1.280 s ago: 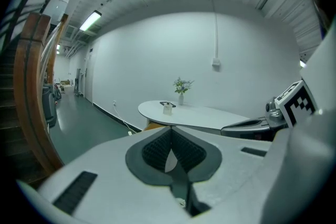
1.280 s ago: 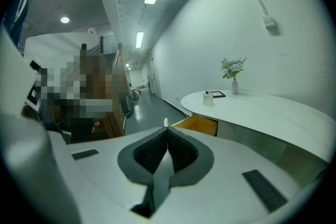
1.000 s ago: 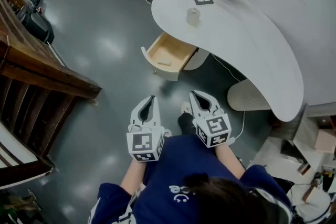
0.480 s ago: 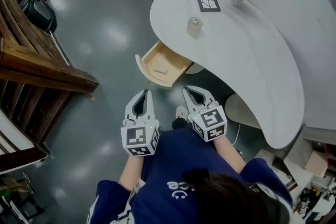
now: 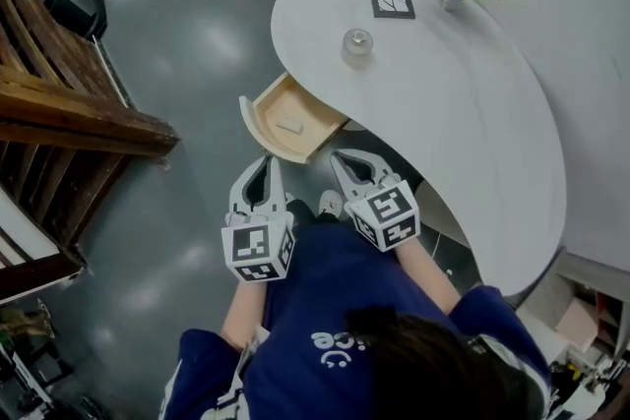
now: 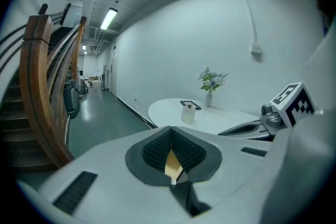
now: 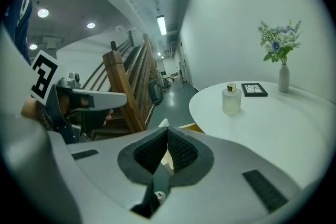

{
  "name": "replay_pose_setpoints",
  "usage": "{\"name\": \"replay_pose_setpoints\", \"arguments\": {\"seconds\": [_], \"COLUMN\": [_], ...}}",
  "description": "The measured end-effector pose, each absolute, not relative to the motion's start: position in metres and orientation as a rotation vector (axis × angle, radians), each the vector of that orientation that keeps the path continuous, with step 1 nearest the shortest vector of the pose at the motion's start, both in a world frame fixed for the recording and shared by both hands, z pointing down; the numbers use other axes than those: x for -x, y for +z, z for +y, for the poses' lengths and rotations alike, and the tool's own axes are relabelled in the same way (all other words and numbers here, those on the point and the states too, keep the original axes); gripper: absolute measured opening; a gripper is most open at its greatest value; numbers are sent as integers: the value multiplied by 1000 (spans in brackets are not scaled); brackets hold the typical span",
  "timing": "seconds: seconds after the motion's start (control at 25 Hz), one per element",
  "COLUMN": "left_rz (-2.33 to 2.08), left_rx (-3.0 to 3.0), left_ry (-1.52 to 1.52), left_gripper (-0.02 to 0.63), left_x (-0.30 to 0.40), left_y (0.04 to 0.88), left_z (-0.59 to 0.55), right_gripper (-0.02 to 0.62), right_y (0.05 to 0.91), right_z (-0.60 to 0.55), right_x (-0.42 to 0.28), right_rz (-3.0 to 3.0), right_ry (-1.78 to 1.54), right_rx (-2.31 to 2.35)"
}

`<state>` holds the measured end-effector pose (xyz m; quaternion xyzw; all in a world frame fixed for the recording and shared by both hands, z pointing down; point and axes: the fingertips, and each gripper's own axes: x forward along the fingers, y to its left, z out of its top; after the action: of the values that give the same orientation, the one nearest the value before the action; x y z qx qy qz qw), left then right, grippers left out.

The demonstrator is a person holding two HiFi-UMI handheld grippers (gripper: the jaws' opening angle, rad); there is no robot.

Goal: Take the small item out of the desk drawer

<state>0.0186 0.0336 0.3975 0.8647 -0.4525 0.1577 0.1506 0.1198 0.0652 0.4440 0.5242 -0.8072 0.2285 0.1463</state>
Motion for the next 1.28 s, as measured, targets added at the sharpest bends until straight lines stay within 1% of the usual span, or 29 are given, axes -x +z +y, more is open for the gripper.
{"name": "replay_pose_setpoints", "arguments": {"seconds": [0.56, 0.76, 1.16, 1.28], "left_rz": [-1319, -1285, -1201, -1163], "left_rx": [-2464, -2478, -2491, -2483], "left_ry": [488, 505, 537, 546], "left_gripper": [5, 5, 5, 5], "left_x": [-22, -20, -5, -1], "left_y": [408, 409, 423, 432], "left_z": [-4, -31, -92, -108], "right_gripper": [8, 8, 9, 25], "right_y": [455, 454, 481, 492], "right_z": [31, 4, -44, -60], "right_x": [-128, -114, -83, -77], "right_rz": [-2277, -2262, -2168, -2131], "right_ry": [665, 661, 756, 786], "right_rx": [-1450, -1383, -1279, -1279]}}
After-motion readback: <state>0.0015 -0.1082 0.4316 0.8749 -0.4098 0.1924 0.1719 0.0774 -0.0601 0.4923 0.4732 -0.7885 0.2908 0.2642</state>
